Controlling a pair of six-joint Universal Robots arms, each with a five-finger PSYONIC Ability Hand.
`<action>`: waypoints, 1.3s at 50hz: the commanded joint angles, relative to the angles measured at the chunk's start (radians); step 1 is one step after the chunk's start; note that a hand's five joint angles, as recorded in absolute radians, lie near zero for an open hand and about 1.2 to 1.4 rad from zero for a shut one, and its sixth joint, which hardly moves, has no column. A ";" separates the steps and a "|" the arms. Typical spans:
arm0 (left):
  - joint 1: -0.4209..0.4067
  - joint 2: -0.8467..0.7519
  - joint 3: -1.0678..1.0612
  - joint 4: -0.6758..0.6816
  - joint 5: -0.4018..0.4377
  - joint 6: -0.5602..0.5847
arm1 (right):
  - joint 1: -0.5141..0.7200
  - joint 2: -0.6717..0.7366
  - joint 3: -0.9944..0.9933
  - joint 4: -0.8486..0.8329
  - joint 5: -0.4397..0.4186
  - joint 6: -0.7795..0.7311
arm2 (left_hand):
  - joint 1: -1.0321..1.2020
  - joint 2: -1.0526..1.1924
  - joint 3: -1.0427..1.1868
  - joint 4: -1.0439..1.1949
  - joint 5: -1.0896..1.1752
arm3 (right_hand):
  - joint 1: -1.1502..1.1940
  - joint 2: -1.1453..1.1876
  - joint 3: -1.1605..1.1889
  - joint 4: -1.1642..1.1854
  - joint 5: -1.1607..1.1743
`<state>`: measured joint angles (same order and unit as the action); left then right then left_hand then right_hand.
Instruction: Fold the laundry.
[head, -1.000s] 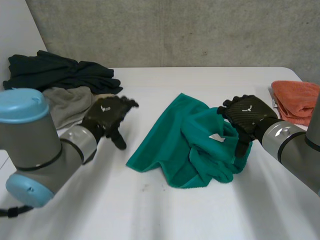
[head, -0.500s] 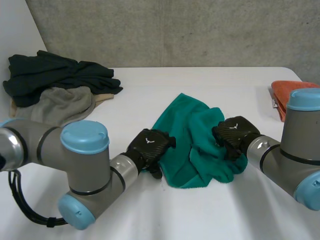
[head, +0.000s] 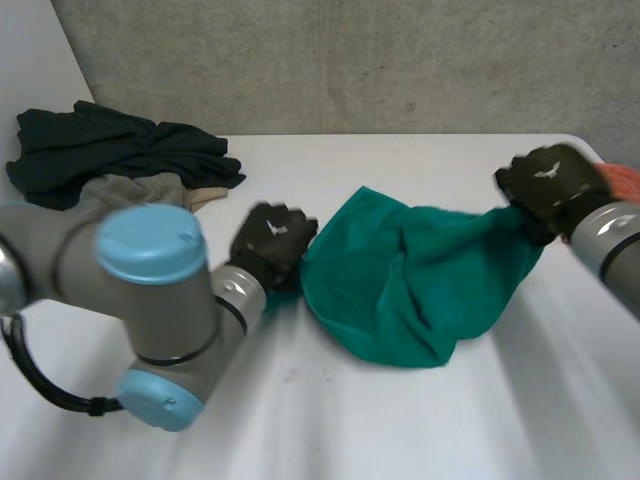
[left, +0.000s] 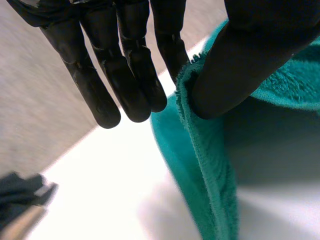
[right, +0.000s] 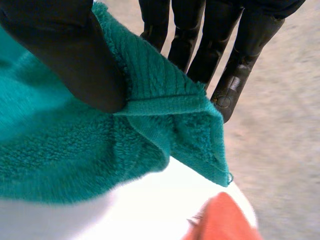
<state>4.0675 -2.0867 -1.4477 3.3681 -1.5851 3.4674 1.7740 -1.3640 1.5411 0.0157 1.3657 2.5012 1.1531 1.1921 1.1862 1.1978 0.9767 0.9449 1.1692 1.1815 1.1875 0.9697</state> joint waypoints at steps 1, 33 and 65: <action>0.050 0.258 -0.098 0.016 0.000 -0.002 | -0.070 -0.099 -0.030 0.073 0.012 -0.168 | 0.243 0.204 0.210 0.198 0.245 | 0.451 0.227 0.215 0.209 0.252; 0.171 0.178 -0.204 0.037 0.056 0.006 | -0.041 0.049 -0.076 0.313 0.081 -0.415 | 0.243 0.204 0.210 0.198 0.245 | -0.770 -0.995 -1.007 -1.013 -0.970; 0.197 0.183 -0.090 0.114 0.056 0.013 | 0.200 0.554 -0.588 0.230 0.098 -0.144 | 0.243 0.204 0.210 0.198 0.245 | 0.451 0.227 0.215 0.209 0.252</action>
<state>4.2557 -1.8216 -1.6660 3.4199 -1.5297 3.4733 1.9708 -0.8136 1.0626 0.3583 1.4283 2.3419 1.1531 1.1964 1.1909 1.1985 0.9767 0.2852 0.3239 0.3094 0.3003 0.1495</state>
